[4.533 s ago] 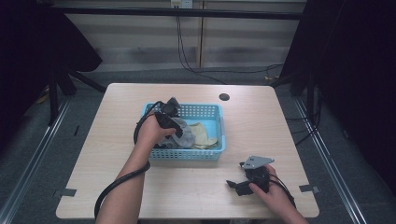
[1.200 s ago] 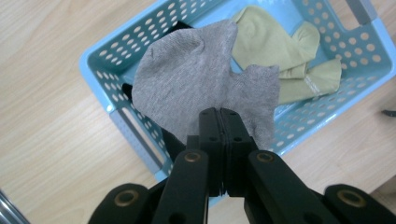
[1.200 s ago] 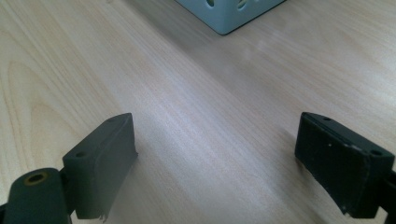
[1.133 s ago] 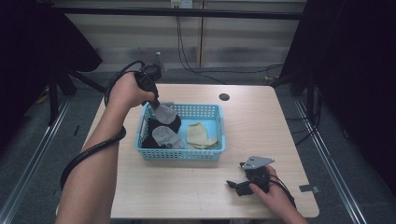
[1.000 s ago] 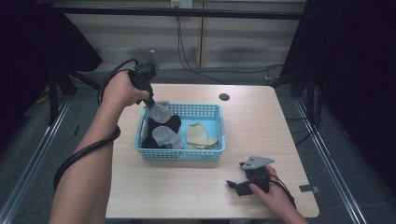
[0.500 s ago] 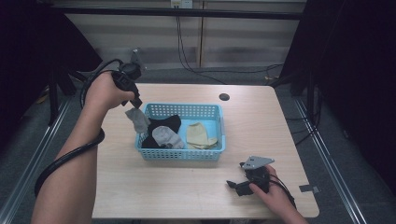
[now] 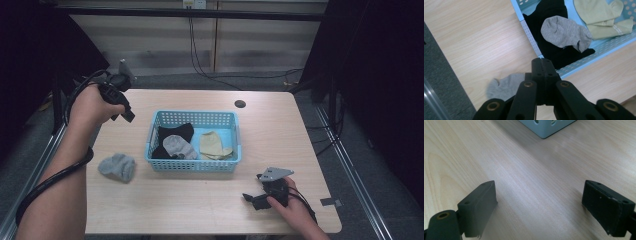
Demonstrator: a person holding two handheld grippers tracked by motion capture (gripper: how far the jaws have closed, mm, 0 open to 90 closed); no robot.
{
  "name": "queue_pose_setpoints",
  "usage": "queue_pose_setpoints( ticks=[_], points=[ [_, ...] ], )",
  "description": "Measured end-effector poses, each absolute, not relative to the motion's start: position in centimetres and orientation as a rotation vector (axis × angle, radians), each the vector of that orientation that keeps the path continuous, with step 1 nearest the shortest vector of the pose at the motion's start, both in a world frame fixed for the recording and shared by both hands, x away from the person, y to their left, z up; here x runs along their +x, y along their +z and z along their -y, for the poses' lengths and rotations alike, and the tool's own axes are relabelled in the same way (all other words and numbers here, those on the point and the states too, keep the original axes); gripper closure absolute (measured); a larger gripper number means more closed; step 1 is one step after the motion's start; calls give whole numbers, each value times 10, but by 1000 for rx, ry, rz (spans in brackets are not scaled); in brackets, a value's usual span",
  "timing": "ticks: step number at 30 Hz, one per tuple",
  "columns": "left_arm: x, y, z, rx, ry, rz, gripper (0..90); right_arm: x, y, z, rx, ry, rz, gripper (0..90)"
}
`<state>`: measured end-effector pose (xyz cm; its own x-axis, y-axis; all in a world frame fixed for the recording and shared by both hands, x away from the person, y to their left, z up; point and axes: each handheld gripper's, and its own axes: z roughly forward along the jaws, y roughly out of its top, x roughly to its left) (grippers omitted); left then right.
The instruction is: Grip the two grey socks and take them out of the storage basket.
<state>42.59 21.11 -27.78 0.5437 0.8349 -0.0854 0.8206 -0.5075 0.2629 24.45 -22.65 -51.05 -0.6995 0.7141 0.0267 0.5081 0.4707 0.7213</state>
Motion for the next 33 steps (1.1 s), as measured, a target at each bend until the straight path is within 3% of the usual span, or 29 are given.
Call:
queue_pose_setpoints(
  ticks=[3, 6, 8, 18, 33],
  points=[
    [423, -285, -210, 2472, 149, -1380, 594, 244, -510, 226, 1043, 1058, -2443, 117],
    [422, -293, -205, 2480, 145, -1350, 567, 245, -510, 226, 1043, 1058, -2443, 117],
    [422, -298, -202, 2484, 150, -1333, 494, 244, -510, 226, 1043, 1057, -2443, 117],
    [423, -353, -162, 2494, 50, -1242, 412, 244, -511, 226, 1045, 1060, -2440, 117],
    [425, -408, -112, 2537, -78, -1206, 406, 244, -511, 226, 1046, 1060, -2440, 117]
  ],
)
